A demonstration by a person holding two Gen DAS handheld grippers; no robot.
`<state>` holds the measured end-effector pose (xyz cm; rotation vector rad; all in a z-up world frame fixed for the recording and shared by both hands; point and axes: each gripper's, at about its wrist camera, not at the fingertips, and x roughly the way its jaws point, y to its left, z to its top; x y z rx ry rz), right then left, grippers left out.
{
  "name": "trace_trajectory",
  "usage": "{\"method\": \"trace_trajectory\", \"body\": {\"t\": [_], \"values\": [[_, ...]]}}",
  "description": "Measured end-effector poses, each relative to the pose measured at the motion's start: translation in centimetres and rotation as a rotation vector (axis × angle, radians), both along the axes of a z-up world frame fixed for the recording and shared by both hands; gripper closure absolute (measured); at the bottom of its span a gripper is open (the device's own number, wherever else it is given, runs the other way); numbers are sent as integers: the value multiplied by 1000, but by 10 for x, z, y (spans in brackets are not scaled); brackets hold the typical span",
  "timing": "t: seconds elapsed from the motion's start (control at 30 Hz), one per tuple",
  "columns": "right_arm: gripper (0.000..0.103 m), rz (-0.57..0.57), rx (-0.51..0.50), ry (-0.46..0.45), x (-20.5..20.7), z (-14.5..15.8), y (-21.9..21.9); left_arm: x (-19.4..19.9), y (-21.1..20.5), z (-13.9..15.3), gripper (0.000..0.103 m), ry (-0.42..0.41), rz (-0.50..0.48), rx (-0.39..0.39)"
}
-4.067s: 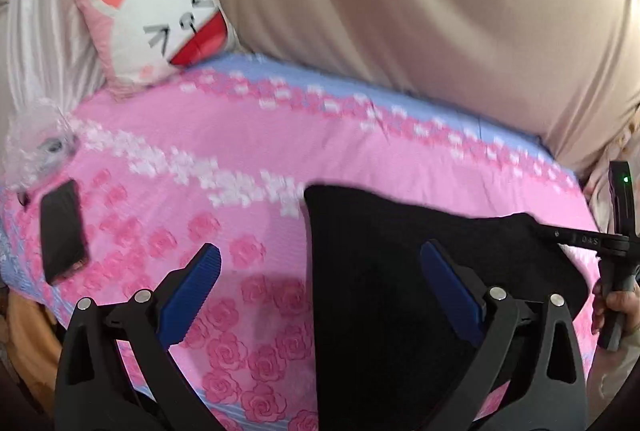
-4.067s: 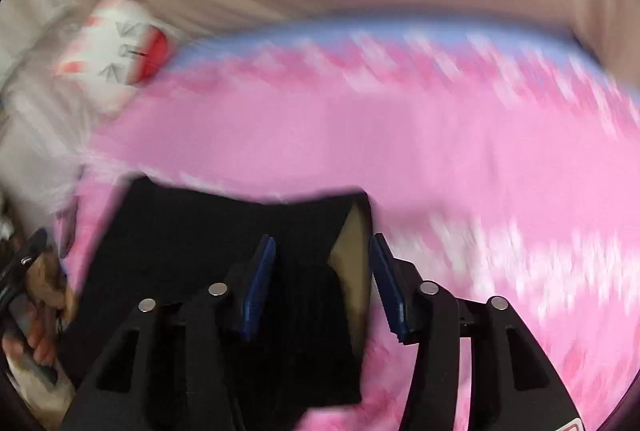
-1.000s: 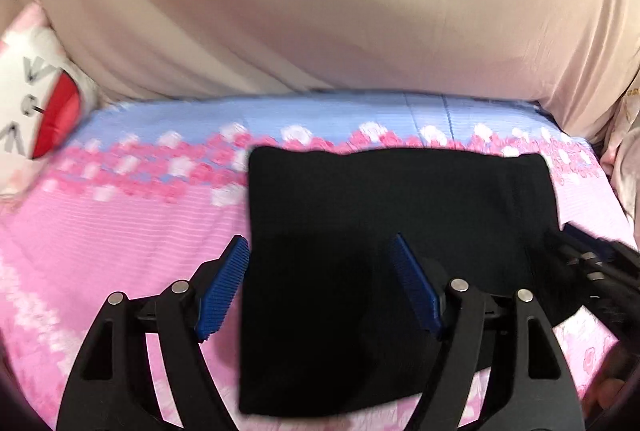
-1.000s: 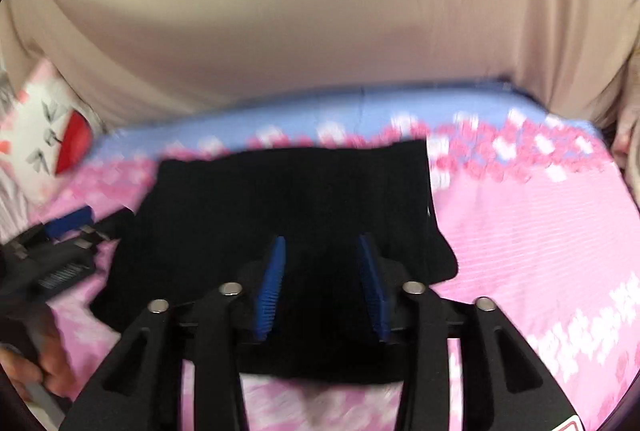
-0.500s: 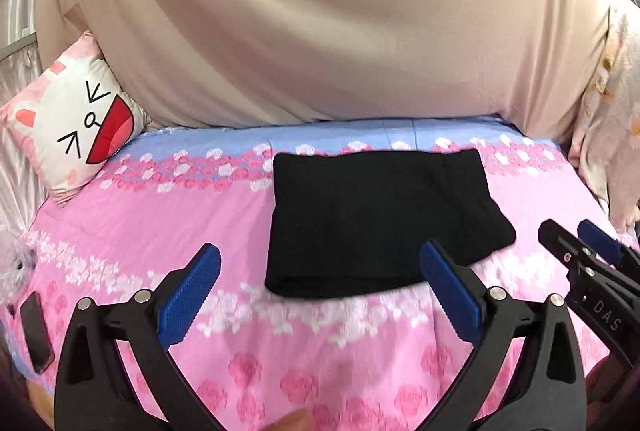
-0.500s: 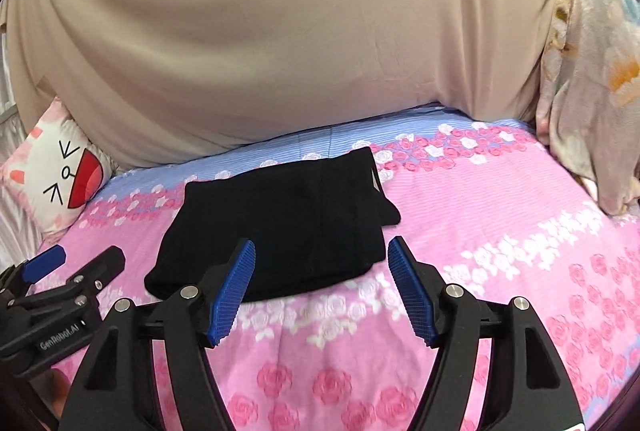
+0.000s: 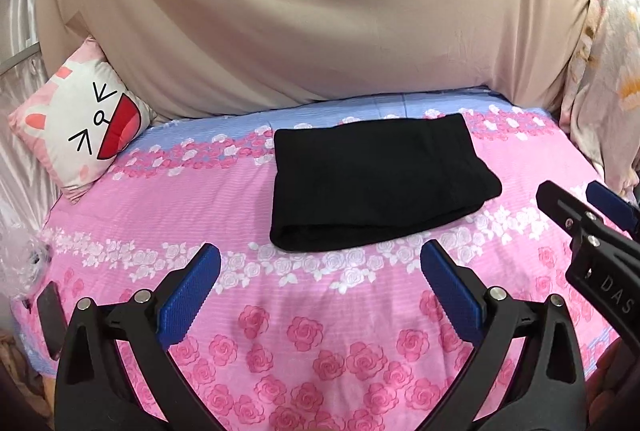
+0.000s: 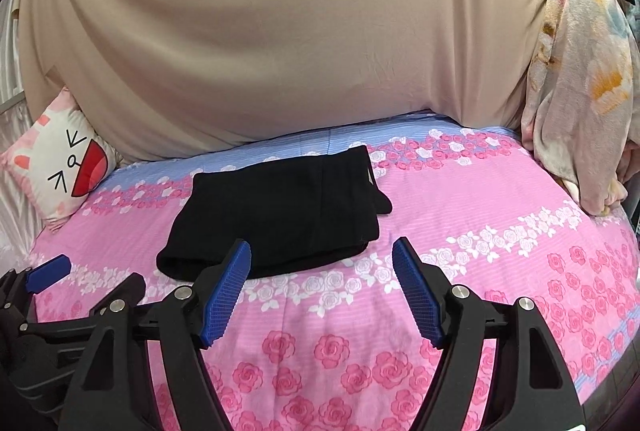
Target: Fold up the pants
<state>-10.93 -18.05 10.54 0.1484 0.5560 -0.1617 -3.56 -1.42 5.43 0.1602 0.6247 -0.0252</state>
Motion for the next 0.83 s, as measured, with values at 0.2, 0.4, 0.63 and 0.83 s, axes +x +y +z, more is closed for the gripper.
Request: {"method": "trace_trajectory", "body": {"t": [0.2, 0.4, 0.63, 0.83], "values": [[31, 1, -8, 5, -6, 0, 2, -4, 3, -2, 5, 17, -7, -18], [31, 0, -10, 18, -7, -3, 1, -3, 4, -9, 5, 45, -32, -48], [31, -2, -15, 27, -8, -5, -1, -3, 4, -13, 5, 35, -31, -23], [24, -11, -23, 32, -9, -7, -4, 0, 5, -17, 5, 63, -34, -26]]}}
